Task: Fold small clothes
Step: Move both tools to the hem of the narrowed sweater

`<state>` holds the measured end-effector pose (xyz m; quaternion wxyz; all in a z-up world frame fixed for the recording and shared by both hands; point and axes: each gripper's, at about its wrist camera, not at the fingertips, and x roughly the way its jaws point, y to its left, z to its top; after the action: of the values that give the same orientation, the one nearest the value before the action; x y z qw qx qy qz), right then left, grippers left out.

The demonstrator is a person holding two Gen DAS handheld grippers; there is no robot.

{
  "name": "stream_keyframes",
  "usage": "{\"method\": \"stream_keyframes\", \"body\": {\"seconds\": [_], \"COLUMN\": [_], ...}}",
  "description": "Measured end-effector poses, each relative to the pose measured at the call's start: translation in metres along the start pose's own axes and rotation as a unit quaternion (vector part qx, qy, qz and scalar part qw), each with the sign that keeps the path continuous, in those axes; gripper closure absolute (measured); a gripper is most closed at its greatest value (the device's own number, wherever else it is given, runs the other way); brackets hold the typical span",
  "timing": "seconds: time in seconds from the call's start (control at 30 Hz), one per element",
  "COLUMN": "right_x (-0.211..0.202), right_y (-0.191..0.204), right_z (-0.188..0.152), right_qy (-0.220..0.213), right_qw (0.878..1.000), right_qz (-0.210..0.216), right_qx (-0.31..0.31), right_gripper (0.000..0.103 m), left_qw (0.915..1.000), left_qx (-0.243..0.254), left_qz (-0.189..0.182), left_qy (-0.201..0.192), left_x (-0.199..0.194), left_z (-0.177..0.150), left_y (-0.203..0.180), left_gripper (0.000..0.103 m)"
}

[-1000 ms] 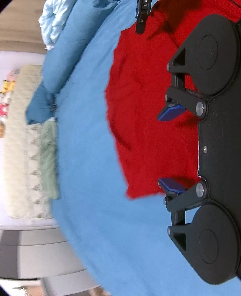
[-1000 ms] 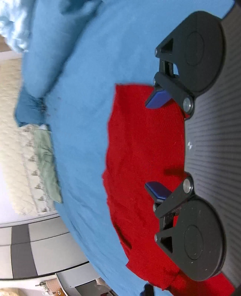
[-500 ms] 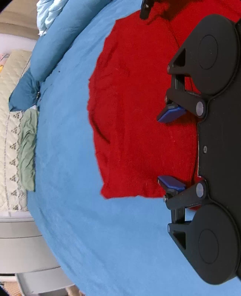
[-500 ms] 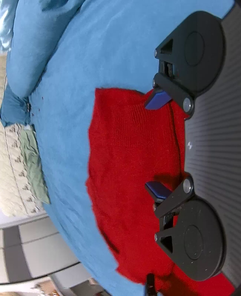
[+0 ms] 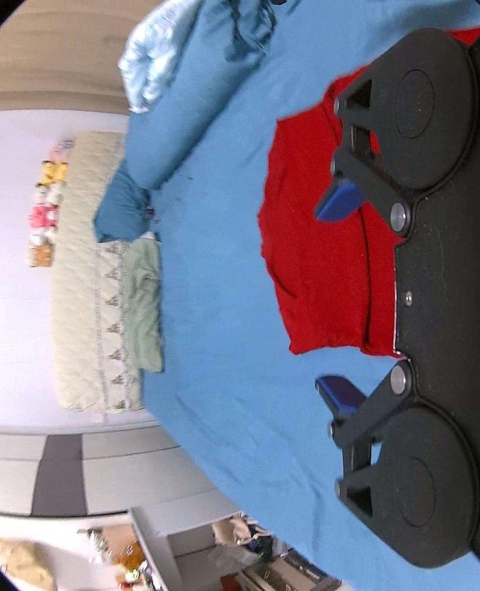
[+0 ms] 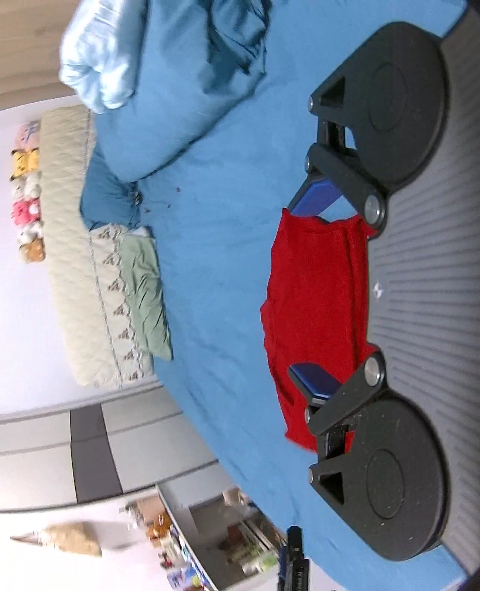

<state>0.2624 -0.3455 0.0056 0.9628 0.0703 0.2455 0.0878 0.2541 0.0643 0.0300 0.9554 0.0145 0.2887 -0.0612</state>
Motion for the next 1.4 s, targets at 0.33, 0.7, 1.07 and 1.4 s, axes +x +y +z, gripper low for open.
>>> {"method": "stream_keyframes", "body": {"seconds": [0.33,0.7,1.07,1.4], "right_x": [-0.122,-0.133,-0.087,-0.059], "right_y": [0.013,0.030,0.019,0.022], "right_z": [-0.046,-0.171,-0.235,-0.252], "right_qy": [0.016,0.099,0.136,0.150], "right_qw": [1.000,0.994,0.984,0.980], "right_qz": [0.012,-0.038,-0.106,-0.128], "right_qx": [0.012,0.005,0.043,0.030], "right_gripper": [0.000,0.000,0.011,0.028], "left_qw": [0.9996,0.9912,0.9823,0.9842], "left_qx": [-0.027,-0.100,-0.127,-0.097], "left_qz": [0.003,-0.005,0.003,0.023], "left_qy": [0.009,0.086,0.138,0.146], "left_x": [-0.110,-0.100,-0.052,-0.044], "left_z": [-0.080,-0.200,-0.235,-0.244], "left_y": [0.005,0.008,0.018,0.007], "left_gripper": [0.001,0.007,0.039,0.042]}}
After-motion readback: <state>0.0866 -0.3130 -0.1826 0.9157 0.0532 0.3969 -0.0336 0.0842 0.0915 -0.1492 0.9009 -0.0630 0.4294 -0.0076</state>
